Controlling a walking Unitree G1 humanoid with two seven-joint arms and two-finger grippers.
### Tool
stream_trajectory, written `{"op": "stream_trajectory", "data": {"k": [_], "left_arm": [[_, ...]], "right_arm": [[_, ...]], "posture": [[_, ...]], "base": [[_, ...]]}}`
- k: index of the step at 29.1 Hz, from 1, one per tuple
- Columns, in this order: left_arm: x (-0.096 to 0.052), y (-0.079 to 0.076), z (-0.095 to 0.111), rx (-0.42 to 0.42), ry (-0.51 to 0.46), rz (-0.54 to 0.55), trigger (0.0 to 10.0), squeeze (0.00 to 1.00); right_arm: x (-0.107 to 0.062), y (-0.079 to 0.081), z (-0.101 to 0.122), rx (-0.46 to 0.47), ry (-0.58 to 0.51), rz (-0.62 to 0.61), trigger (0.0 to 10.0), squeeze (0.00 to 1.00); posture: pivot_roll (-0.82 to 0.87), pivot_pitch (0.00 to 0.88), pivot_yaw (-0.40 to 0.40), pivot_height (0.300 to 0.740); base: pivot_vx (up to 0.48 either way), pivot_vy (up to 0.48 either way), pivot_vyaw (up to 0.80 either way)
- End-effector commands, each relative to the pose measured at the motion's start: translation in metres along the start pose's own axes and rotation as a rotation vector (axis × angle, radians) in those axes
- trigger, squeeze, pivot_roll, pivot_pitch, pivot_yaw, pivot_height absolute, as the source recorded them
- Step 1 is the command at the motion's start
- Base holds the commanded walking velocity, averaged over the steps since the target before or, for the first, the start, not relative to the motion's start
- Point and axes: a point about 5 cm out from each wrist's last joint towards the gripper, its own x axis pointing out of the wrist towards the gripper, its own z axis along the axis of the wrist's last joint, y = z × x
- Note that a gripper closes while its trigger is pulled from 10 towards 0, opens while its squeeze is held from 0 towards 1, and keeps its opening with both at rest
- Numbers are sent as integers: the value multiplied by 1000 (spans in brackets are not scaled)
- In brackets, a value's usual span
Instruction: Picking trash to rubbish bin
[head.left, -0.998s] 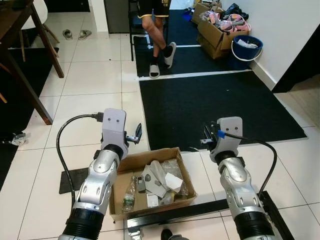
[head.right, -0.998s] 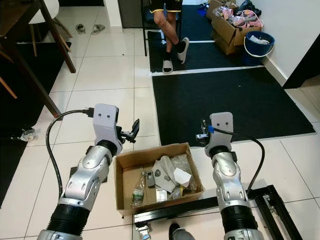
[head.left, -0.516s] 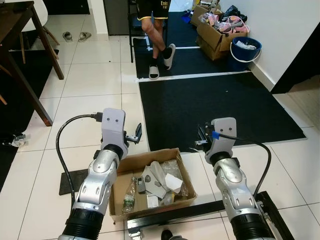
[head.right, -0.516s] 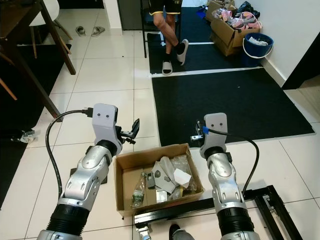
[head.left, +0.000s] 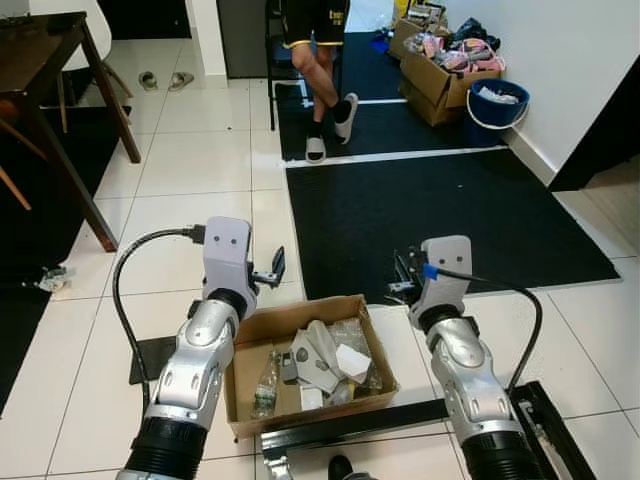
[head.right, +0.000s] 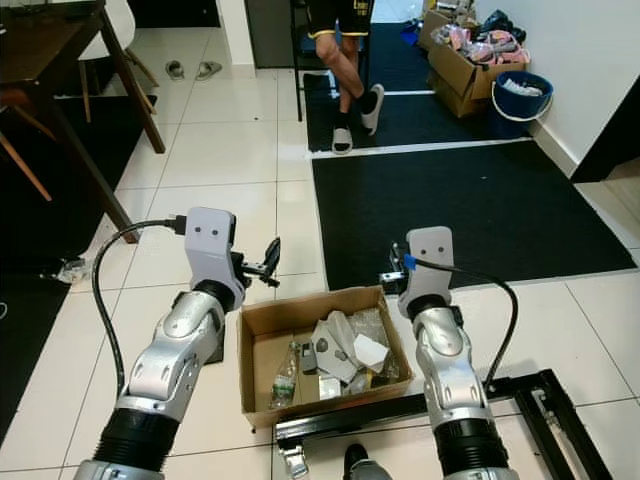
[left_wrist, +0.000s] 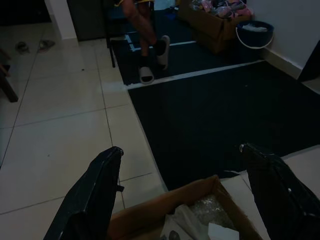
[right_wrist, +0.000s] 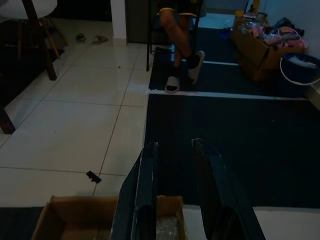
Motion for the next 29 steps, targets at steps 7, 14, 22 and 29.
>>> {"op": "stream_trajectory", "data": {"k": [7,14,22,29], "left_arm": [[-2,1,-3,5,19,0,10000,0],[-2,1,-3,8,18,-2,10000,0],[-2,0,-2,8,12,-6,10000,0],[-2,0,-2,10,8,0,10000,0]], "right_arm": [[-3,2,-2,13,14,6,10000,0],[-3,2,-2,14,14,6,10000,0],[-4,3,-2,14,15,4,10000,0],[-4,2,-2,13,16,4,10000,0]], "posture": [[-33,135,17,740],[-33,135,17,740],[-33,134,19,740],[-33,134,19,740]], "base": [[-72,0,0],[0,0,0],[0,0,0],[0,0,0]]}}
